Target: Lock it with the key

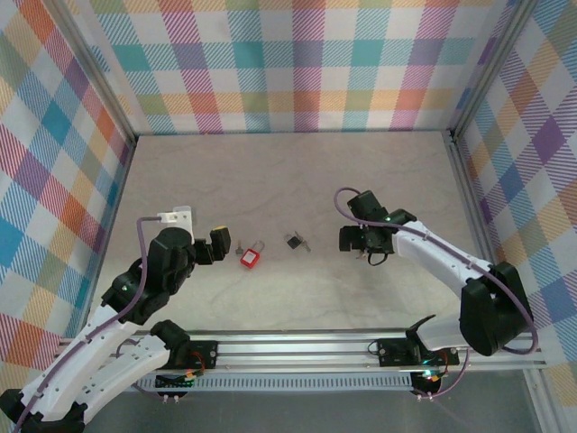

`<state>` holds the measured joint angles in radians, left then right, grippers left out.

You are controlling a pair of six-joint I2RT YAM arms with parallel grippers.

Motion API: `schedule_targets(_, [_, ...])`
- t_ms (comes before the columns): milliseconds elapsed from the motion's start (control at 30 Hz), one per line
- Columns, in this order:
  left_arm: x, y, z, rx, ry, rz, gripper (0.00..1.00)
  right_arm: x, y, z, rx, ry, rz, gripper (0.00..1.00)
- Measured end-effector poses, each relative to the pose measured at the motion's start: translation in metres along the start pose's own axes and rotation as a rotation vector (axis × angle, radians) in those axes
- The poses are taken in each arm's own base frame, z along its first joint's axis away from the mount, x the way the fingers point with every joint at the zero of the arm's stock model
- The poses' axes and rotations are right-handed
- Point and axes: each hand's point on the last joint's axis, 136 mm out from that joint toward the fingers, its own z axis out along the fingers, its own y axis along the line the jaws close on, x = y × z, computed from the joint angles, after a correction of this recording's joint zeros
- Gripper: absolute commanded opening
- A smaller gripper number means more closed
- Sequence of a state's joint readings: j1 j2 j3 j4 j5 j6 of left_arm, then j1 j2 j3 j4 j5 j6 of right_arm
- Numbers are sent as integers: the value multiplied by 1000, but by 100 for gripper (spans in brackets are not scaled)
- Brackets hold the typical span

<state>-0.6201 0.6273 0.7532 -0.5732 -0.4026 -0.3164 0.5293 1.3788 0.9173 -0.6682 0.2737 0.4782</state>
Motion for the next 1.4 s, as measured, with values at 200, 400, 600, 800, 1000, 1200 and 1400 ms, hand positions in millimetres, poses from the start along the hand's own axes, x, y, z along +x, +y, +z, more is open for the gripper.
schedule_targets(200, [0, 0, 0, 0, 2, 1, 100, 12, -4, 23, 45, 82, -29, 82])
schedule_targets(400, [1, 0, 1, -2, 5, 2, 100, 20, -8, 39, 73, 137, -43, 72])
schedule_targets(600, [1, 0, 1, -2, 6, 3, 100, 17, -9, 49, 86, 158, -51, 66])
schedule_targets(800, [1, 0, 1, -2, 6, 3, 100, 12, -5, 57, 82, 170, -59, 61])
schedule_targets(1000, [1, 0, 2, -3, 7, 3, 100, 7, -6, 63, 78, 177, -56, 56])
schedule_targets(1200, [2, 0, 3, -5, 11, 5, 100, 2, -10, 69, 78, 182, -38, 51])
schedule_targets(1400, [2, 0, 3, -5, 11, 5, 100, 4, -10, 73, 77, 196, -46, 50])
